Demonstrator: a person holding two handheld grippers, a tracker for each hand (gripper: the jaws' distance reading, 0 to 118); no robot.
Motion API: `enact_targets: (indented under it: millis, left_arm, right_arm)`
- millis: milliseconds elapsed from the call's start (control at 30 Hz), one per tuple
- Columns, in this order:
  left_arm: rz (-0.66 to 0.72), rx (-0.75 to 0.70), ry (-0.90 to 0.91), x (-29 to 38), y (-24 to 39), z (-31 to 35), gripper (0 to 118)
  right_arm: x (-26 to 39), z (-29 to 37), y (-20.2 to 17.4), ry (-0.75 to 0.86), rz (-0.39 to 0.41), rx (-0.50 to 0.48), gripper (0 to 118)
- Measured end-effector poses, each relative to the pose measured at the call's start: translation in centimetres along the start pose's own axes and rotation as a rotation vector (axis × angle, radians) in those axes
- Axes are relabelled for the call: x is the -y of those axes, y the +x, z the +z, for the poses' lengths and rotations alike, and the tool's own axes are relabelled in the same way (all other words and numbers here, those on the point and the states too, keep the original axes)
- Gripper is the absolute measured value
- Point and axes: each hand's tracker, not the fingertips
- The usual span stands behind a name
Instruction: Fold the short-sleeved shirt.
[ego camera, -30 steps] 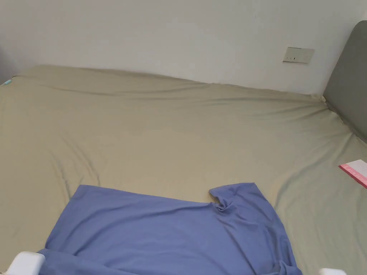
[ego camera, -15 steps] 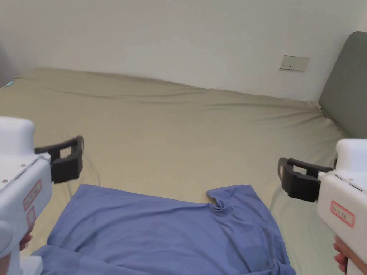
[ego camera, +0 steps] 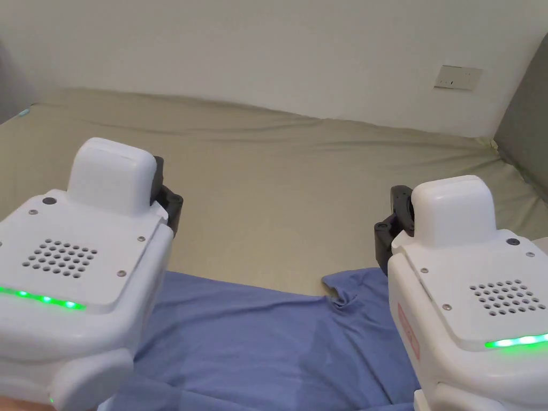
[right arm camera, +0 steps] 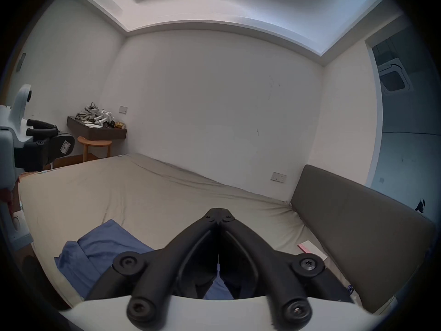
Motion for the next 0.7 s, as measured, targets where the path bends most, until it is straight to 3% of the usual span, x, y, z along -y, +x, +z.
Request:
enact_targets:
  millis: [167, 267, 533, 567, 633, 667, 700]
  left_arm:
    - [-0.033, -0.007, -0.025, 2.1, 0.0, -2.1, 0]
    - [0.03, 0.086, -0.175, 6.2, -0.8, -4.9, 0]
    - [0.091, 0.037, -0.668, 21.4, -5.2, -17.5, 0]
    - [0.087, 0.015, -0.692, 22.6, -5.9, -19.2, 24]
    - [0.106, 0.01, -0.74, 24.1, -7.2, -22.3, 88]
    - [0.116, 0.006, -0.749, 24.9, -7.8, -23.9, 114]
    - [0.113, -0.001, -0.742, 25.5, -8.2, -25.1, 116]
  right_arm:
    - [1.7, -2.0, 0.1, -0.051, -0.024, -0.009, 2]
    - [3.6, -3.4, 0.4, -0.113, -0.041, -0.018, 2]
    - [9.2, -6.9, 3.1, -0.28, -0.075, 0.002, 2]
    - [9.7, -7.3, 3.6, -0.3, -0.085, 0.01, 2]
    - [10.7, -8.0, 4.5, -0.326, -0.097, 0.028, 2]
    - [11.1, -8.2, 4.8, -0.338, -0.098, 0.037, 2]
    - [11.5, -8.5, 5.2, -0.349, -0.1, 0.045, 2]
